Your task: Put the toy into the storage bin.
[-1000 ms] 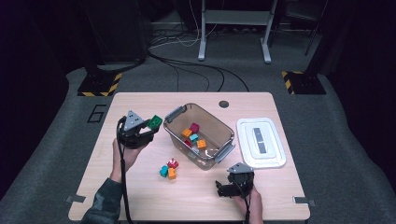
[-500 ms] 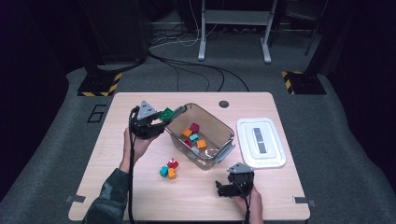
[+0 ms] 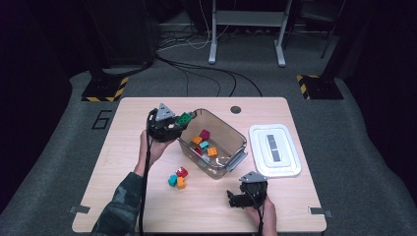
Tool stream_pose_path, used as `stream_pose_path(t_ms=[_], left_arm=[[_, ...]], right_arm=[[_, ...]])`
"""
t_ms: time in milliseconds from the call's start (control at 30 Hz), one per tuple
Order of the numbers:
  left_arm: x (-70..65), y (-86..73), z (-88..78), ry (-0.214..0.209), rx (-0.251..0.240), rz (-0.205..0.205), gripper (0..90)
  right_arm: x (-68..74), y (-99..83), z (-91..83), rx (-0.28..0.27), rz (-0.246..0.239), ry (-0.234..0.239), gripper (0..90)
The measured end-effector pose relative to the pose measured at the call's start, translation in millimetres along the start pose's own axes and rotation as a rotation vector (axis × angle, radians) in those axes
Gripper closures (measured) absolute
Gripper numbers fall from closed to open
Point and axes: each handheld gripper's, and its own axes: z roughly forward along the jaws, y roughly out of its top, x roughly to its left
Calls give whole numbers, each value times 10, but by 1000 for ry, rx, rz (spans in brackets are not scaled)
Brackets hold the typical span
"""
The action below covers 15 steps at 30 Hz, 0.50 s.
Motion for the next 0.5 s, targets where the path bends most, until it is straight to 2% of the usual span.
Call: stream_pose_path(t_ms=[33,200,300,400,500], left_arm=[[0,2,30,0,7,6,584],[0,-20,184,-15,20,-17,561],[23,-43,210,-15,26,-40,404],[42,-79,157,-20,19,-55,309],[34,-125,68,-5,12,-44,240]], right_arm=[[2,0,0,1,2,0,6],[4,1,-1,2,4,0,6],[-1,-1,-1,1,-2,3,7],[0,-1,-2,0,-2,6,9],[0,-2,-2,-1,-3,6,9]])
